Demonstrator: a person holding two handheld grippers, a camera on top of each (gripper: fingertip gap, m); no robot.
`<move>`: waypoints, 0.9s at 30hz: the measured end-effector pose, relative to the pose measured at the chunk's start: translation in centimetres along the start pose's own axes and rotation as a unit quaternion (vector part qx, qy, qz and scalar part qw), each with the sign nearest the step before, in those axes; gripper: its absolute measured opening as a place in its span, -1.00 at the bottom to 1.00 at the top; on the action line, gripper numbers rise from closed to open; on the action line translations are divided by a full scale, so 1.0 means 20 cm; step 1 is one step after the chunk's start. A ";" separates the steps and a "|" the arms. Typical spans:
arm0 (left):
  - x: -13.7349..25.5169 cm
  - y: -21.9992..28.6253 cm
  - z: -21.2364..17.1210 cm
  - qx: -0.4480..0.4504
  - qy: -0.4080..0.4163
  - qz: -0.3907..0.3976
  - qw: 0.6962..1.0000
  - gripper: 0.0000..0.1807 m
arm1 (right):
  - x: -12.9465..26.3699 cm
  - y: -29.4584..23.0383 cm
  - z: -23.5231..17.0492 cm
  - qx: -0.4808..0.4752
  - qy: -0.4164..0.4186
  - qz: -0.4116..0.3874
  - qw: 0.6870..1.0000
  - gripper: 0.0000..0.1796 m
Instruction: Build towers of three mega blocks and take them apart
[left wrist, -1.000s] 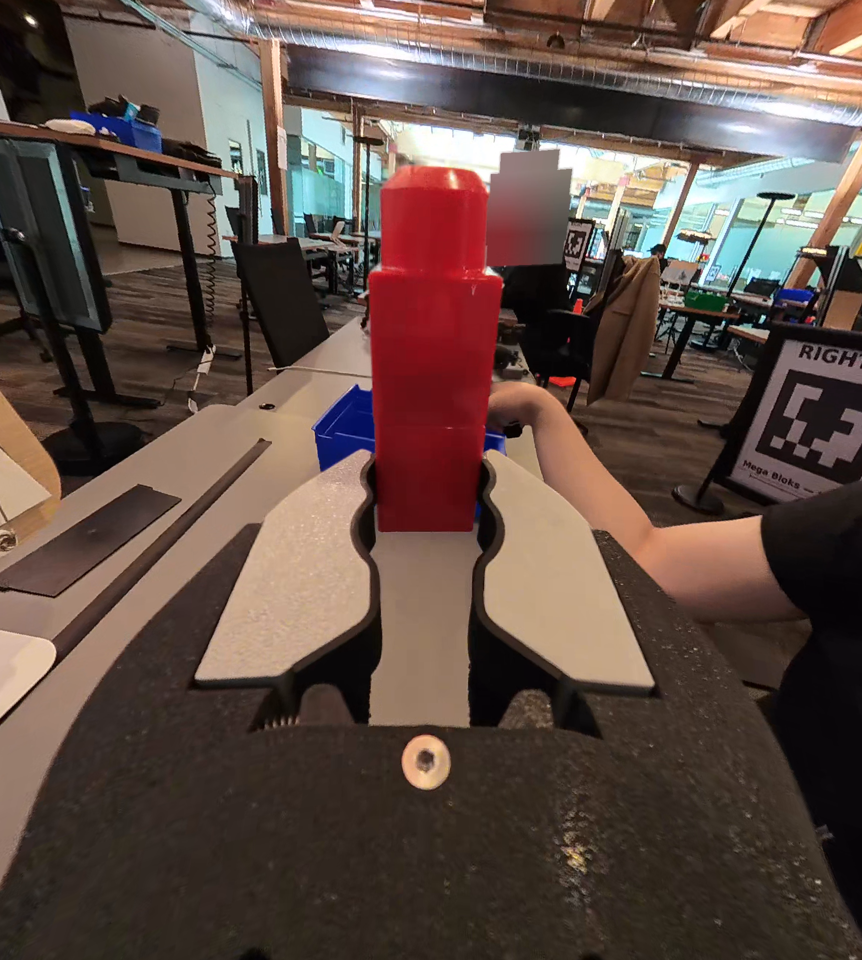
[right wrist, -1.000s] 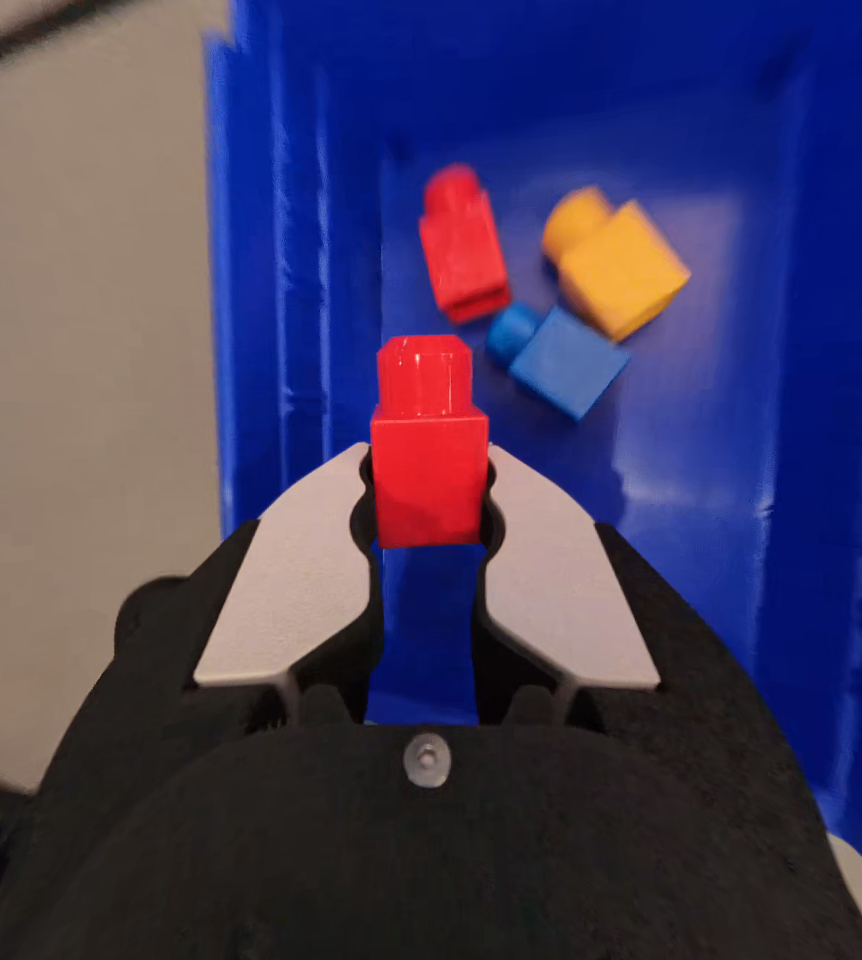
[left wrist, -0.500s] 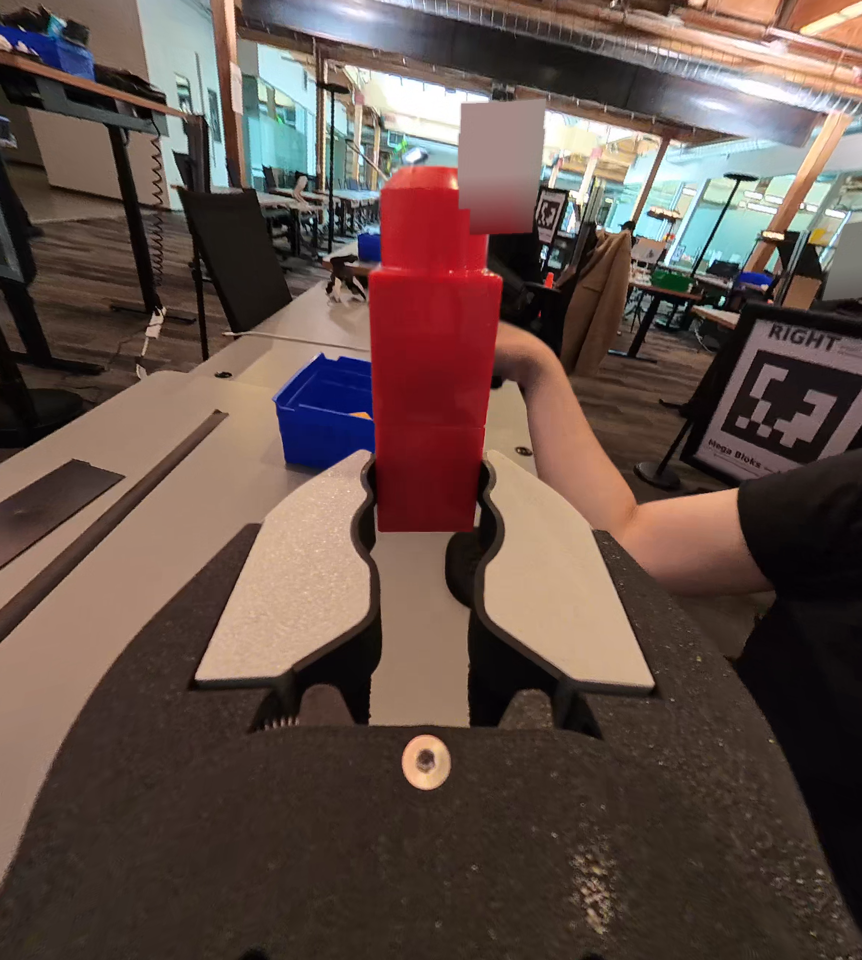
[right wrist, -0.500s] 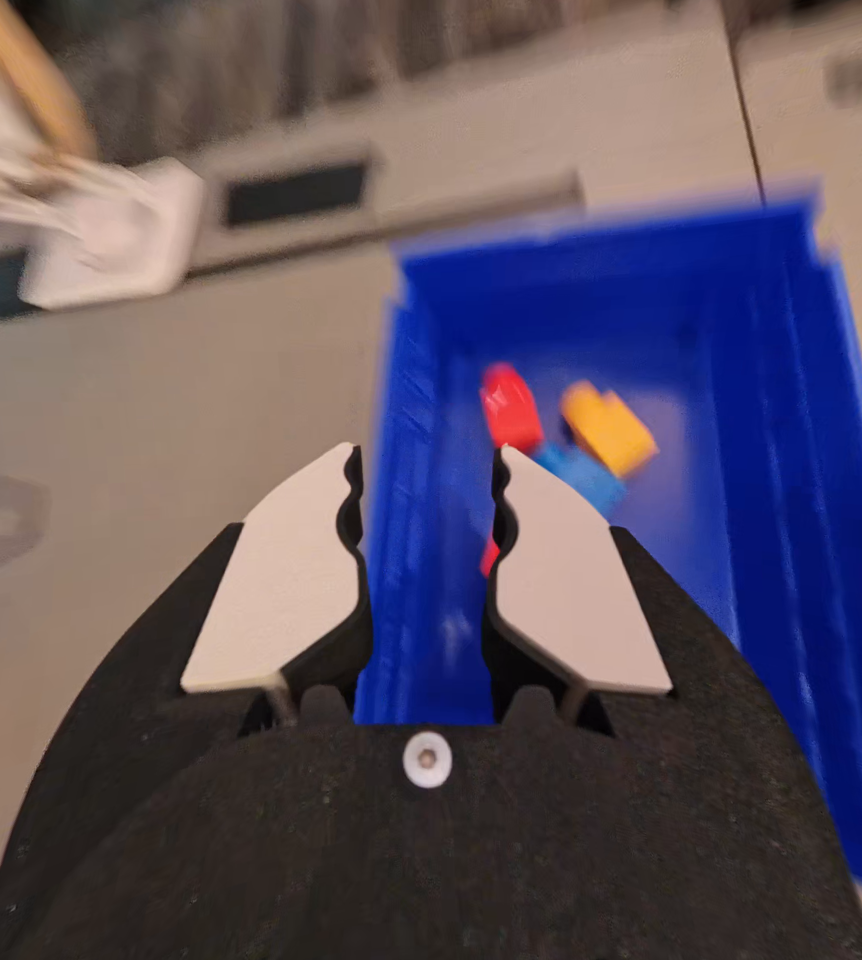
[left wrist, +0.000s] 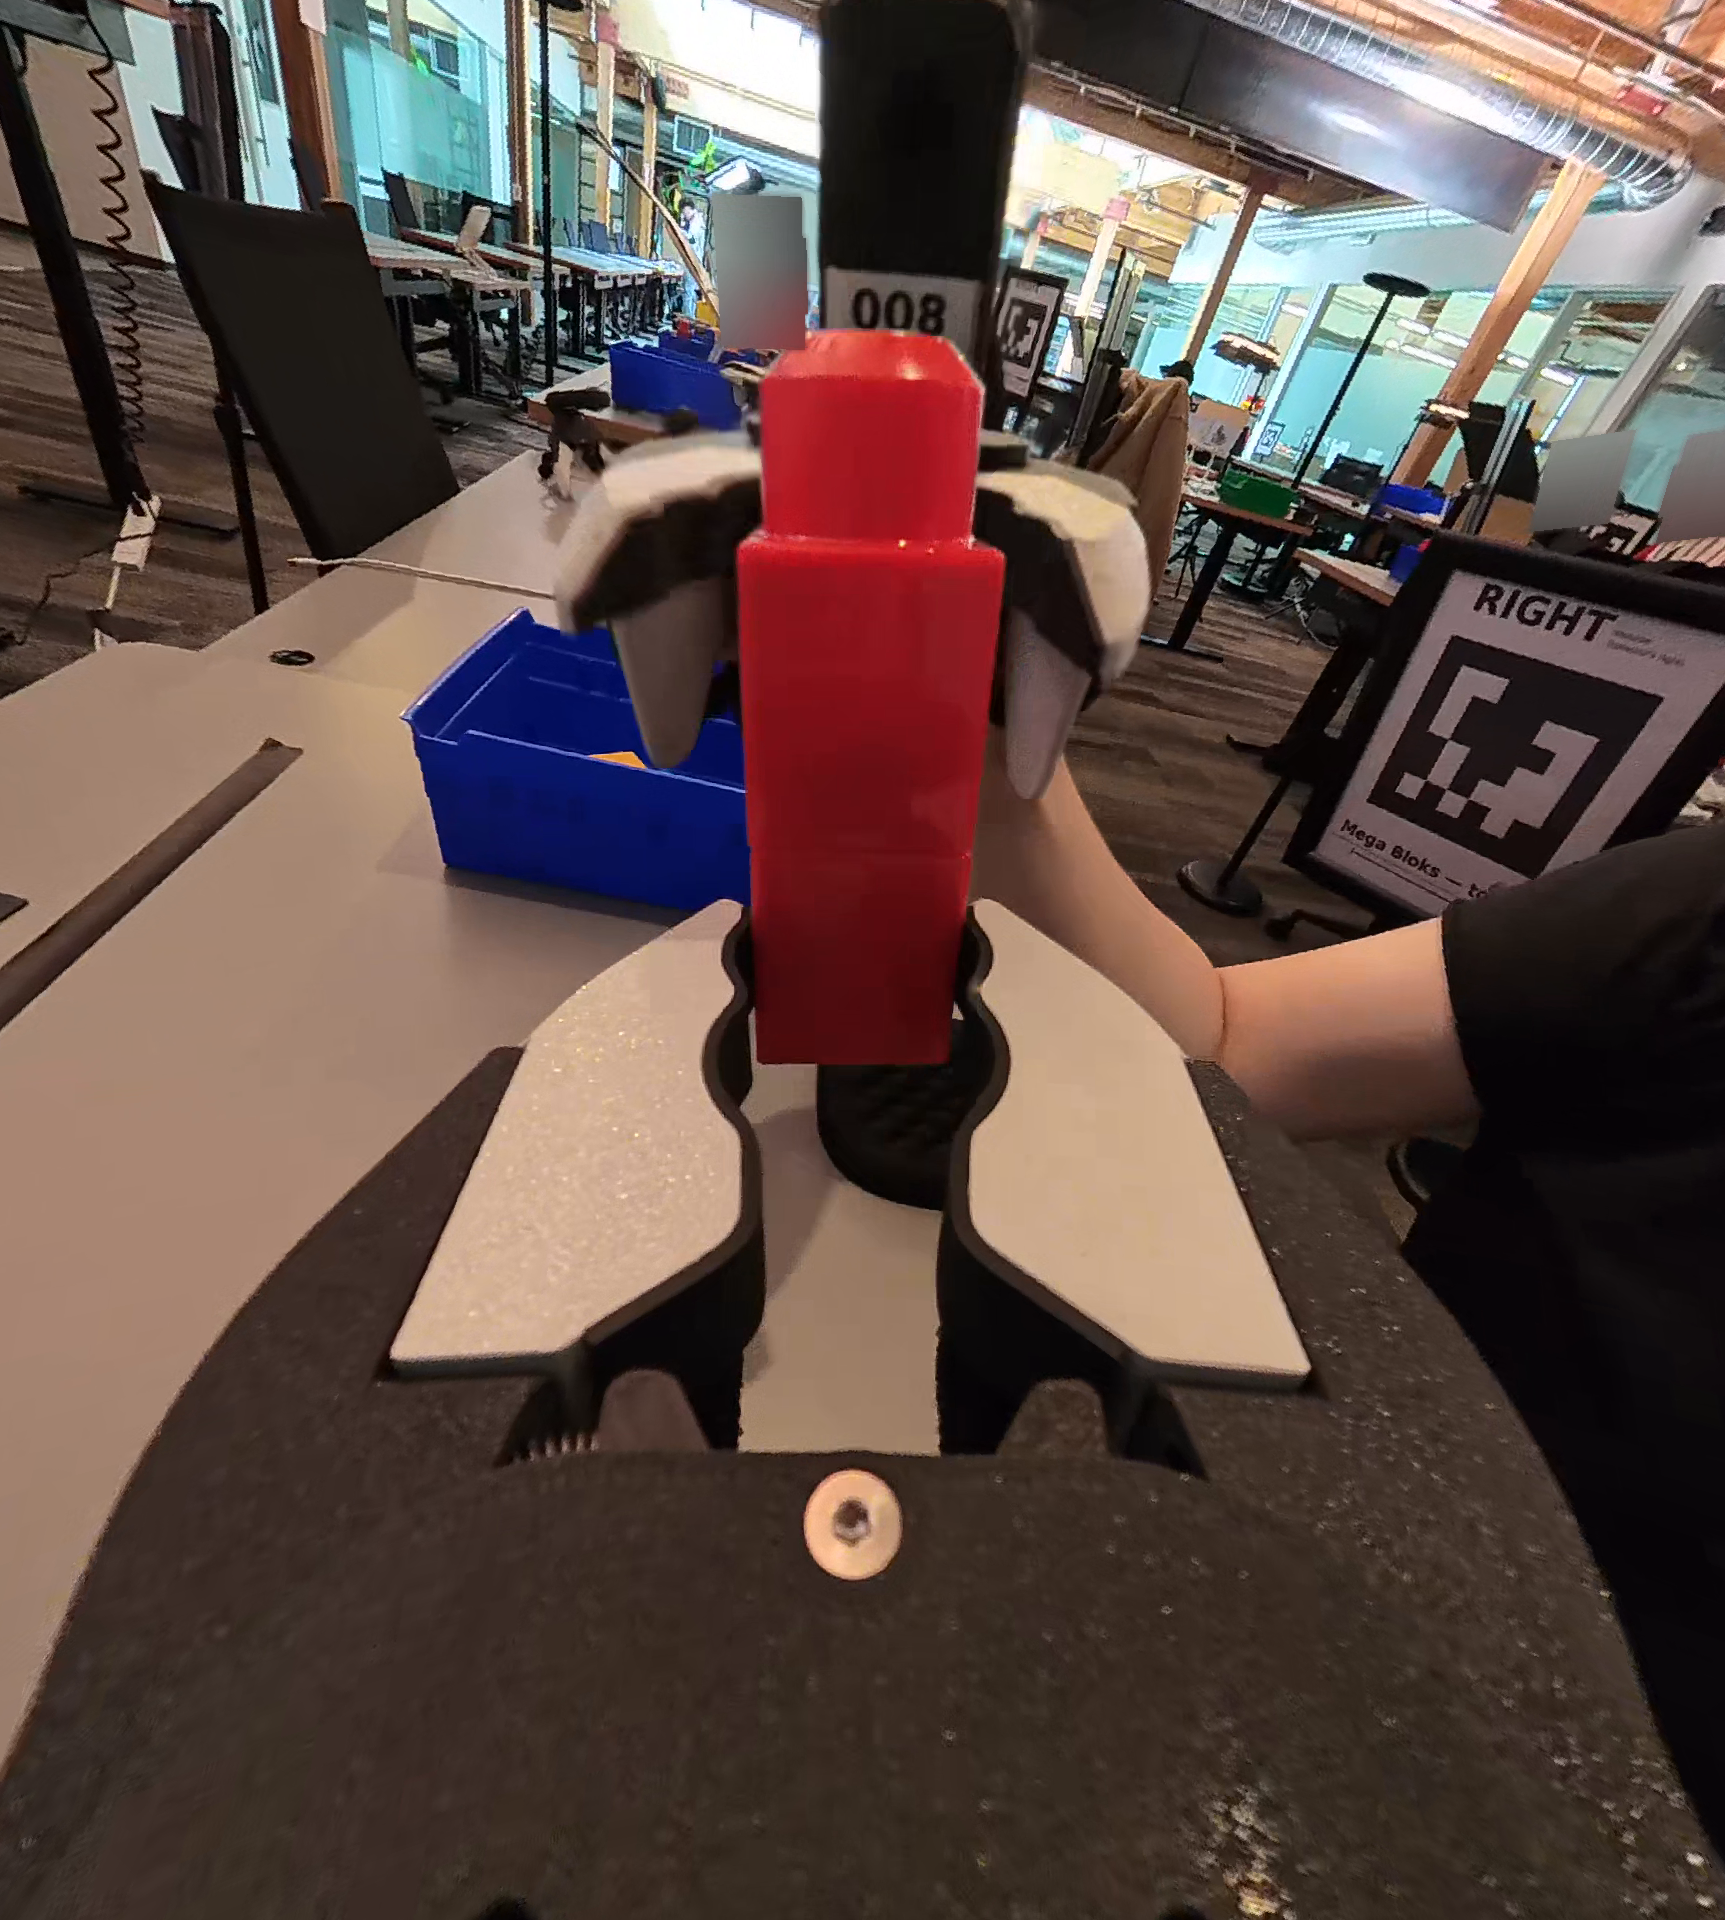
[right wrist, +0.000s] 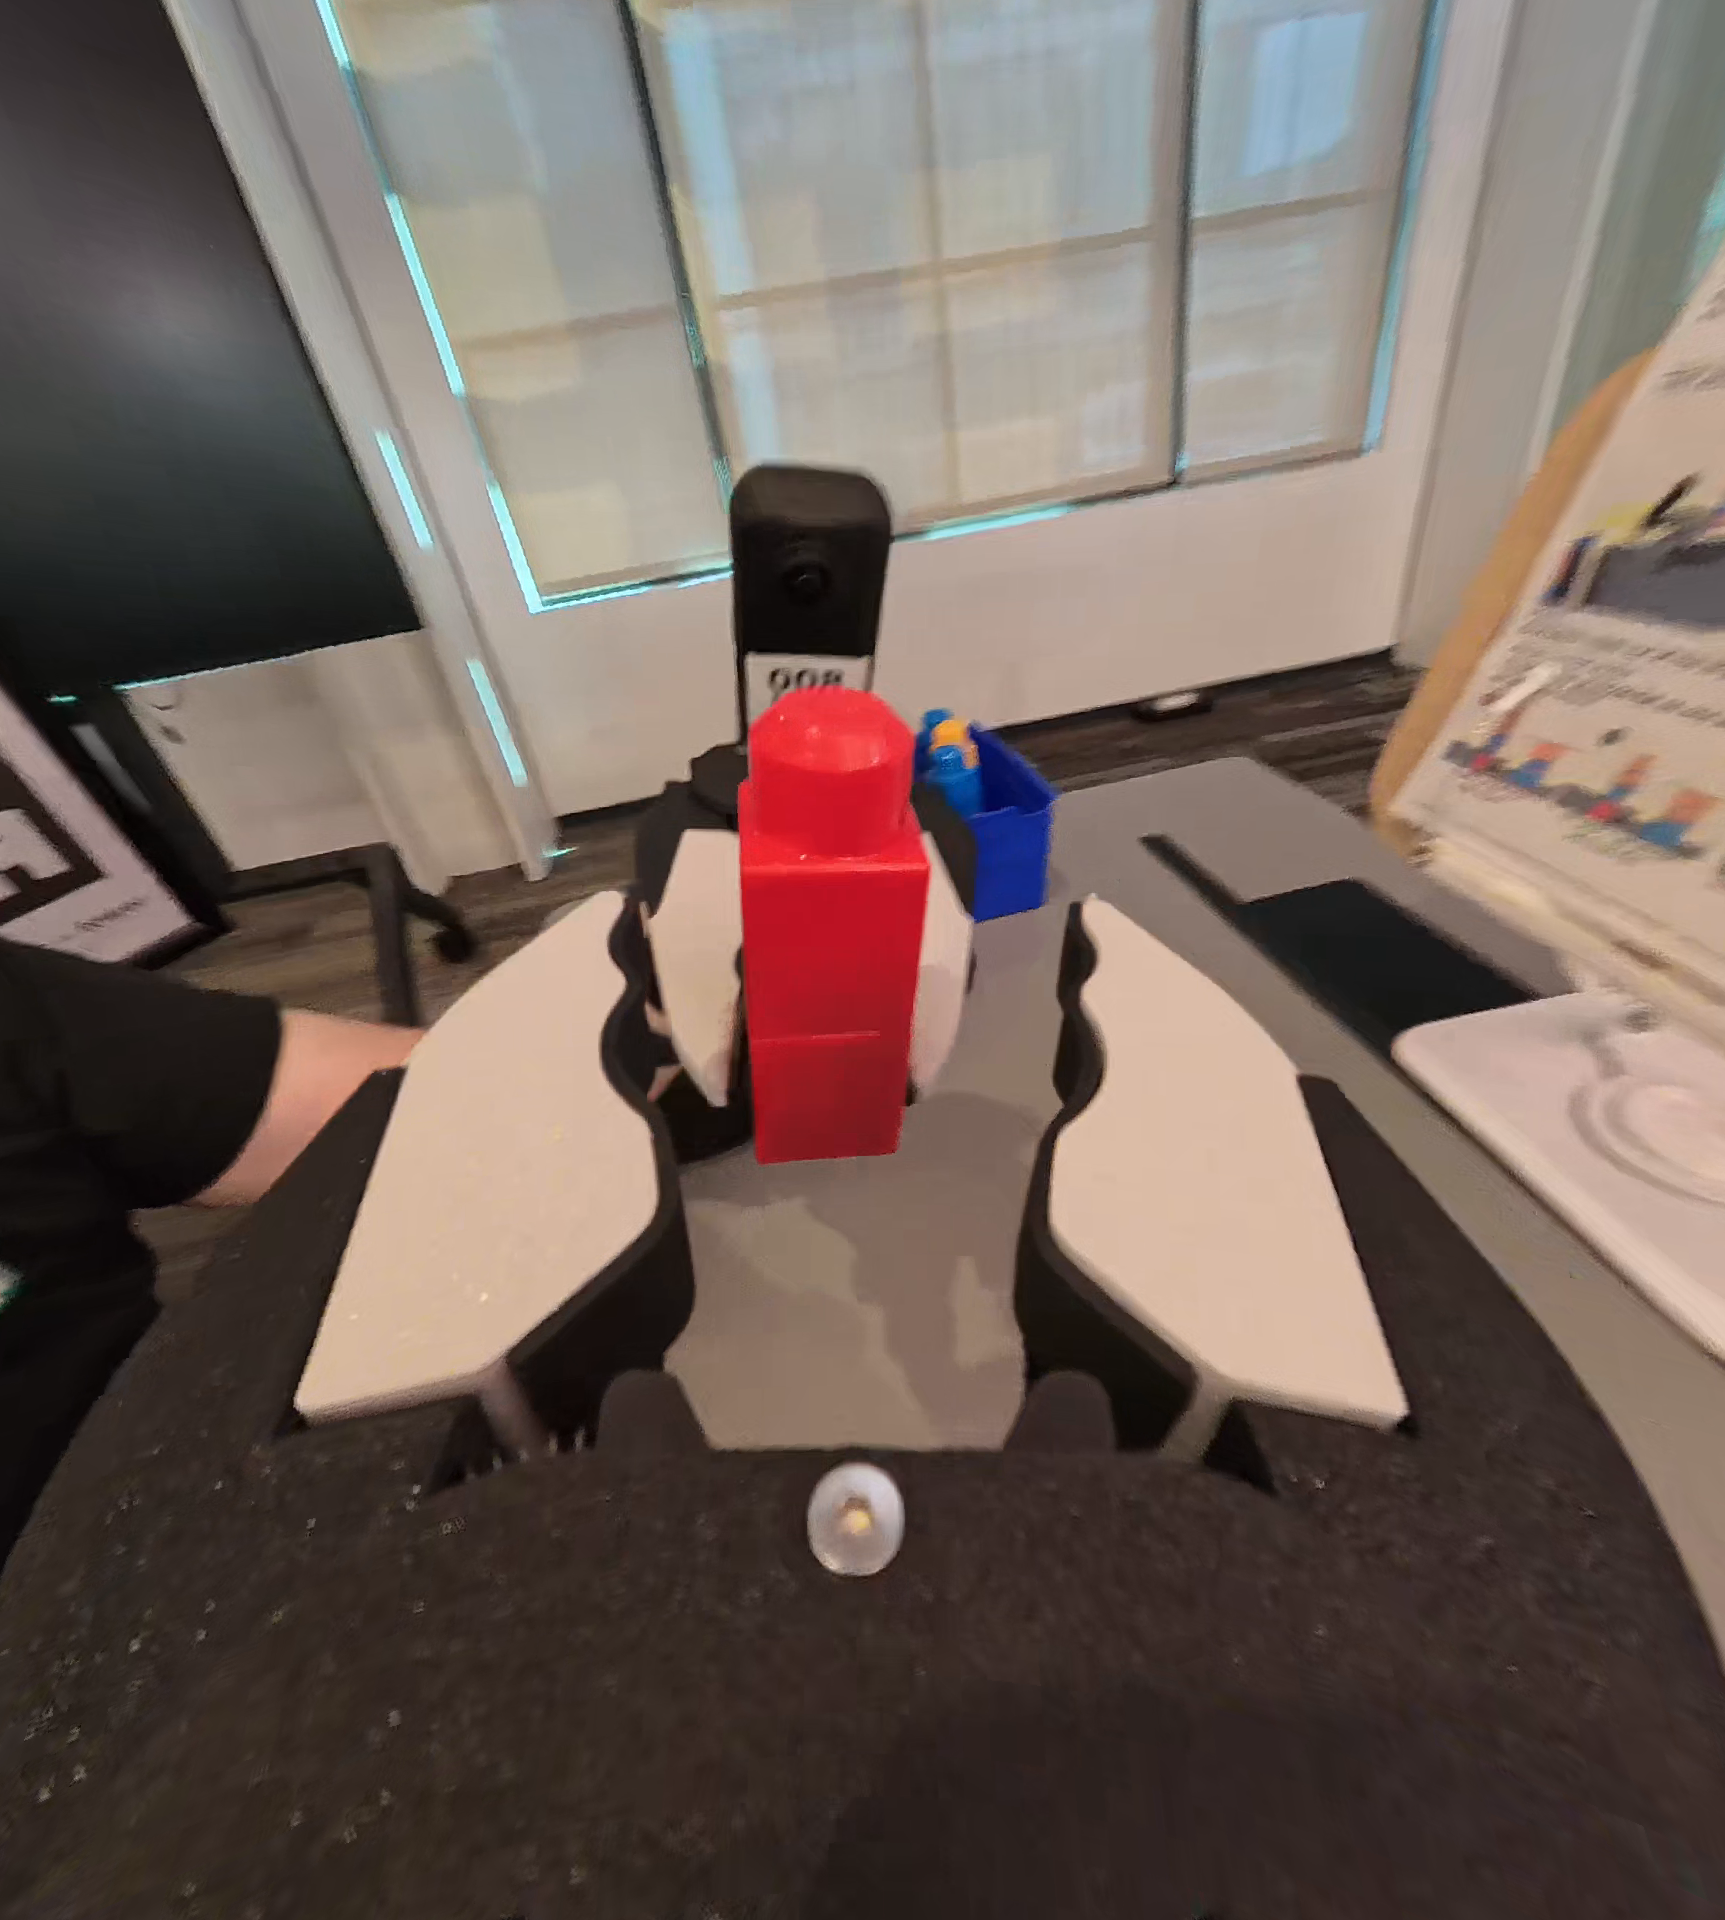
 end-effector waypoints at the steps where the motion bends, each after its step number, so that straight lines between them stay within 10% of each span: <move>1: 0.00 0.00 0.00 0.002 0.001 -0.002 1.000 -0.61 | -0.02 -0.01 -0.03 -0.016 -0.015 0.016 1.000 -0.17; 9: -0.04 -0.04 -0.06 0.028 -0.006 -0.016 0.999 -0.60 | -0.10 0.02 -0.08 -0.040 -0.003 0.033 0.999 -0.60; 27: -0.05 -0.21 -0.08 0.061 0.007 0.016 0.998 -0.61 | -0.08 0.19 -0.17 -0.086 -0.015 0.094 0.992 -0.60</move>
Point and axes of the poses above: each gripper's, where its closed fingertips meet, x back along the fingers, z out of its top, y = z × x across the jaws, the point moved 1 cm from there along x, back along the fingers
